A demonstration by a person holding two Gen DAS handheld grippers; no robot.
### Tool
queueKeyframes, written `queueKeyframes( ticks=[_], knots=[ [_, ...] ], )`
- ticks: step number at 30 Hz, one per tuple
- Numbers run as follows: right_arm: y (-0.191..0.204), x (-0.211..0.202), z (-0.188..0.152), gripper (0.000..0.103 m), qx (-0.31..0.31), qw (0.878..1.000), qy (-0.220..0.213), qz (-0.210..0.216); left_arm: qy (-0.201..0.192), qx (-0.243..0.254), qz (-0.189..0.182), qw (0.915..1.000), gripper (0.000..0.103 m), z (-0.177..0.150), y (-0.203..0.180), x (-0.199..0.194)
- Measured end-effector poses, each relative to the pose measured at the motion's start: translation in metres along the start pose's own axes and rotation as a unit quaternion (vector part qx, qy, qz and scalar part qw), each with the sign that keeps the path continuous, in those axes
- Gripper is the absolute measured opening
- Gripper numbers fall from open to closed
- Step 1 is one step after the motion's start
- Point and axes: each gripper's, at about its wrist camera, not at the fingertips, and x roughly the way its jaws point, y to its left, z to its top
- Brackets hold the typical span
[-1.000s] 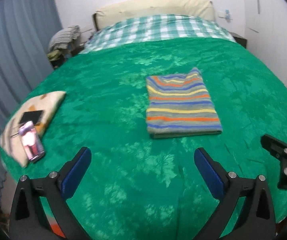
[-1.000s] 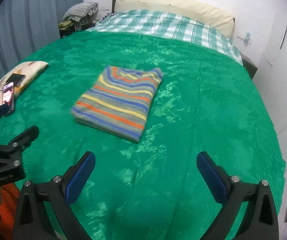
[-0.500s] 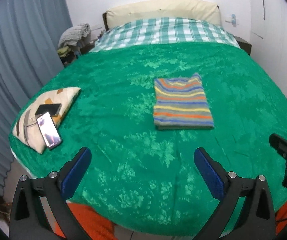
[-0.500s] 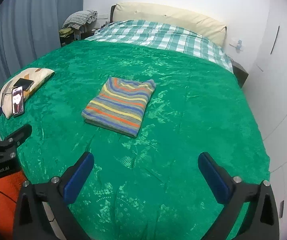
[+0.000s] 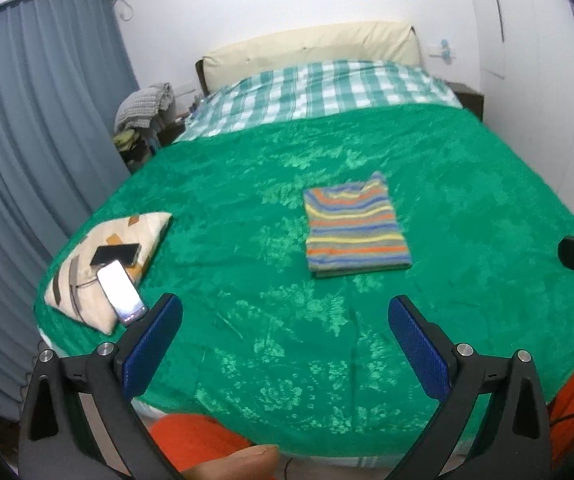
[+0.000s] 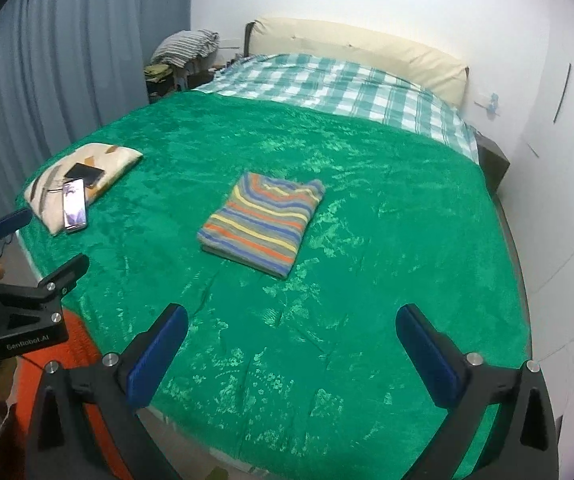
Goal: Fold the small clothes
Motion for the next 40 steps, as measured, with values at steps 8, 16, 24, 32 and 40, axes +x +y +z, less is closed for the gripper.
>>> queueKeyframes(
  ticks=[8, 16, 24, 32, 40],
  knots=[
    [0.012, -0.03, -0.019, 0.103, 0.015, 1.0, -0.015, -0.004, 0.021, -0.04, -0.011, 0.9989, 0.103, -0.014, 0.001, -0.023],
    [0.019, -0.023, -0.045, 0.103, 0.049, 0.999, 0.015, 0.006, 0.059, -0.047, -0.027, 0.9968, 0.103, -0.023, -0.004, -0.026],
    [0.028, -0.054, -0.034, 0.103, 0.027, 0.999, -0.009, -0.027, 0.038, -0.049, -0.03, 0.9976, 0.103, -0.015, -0.005, -0.047],
    [0.026, -0.059, -0.038, 0.103, 0.031, 0.999, -0.009, -0.034, 0.042, -0.071, -0.067, 0.9943, 0.103, -0.015, 0.0, -0.049],
    [0.028, -0.057, -0.036, 0.103, 0.033, 0.999, -0.015, -0.023, 0.026, -0.071, -0.045, 0.9961, 0.103, -0.016, 0.003, -0.052]
  ],
)
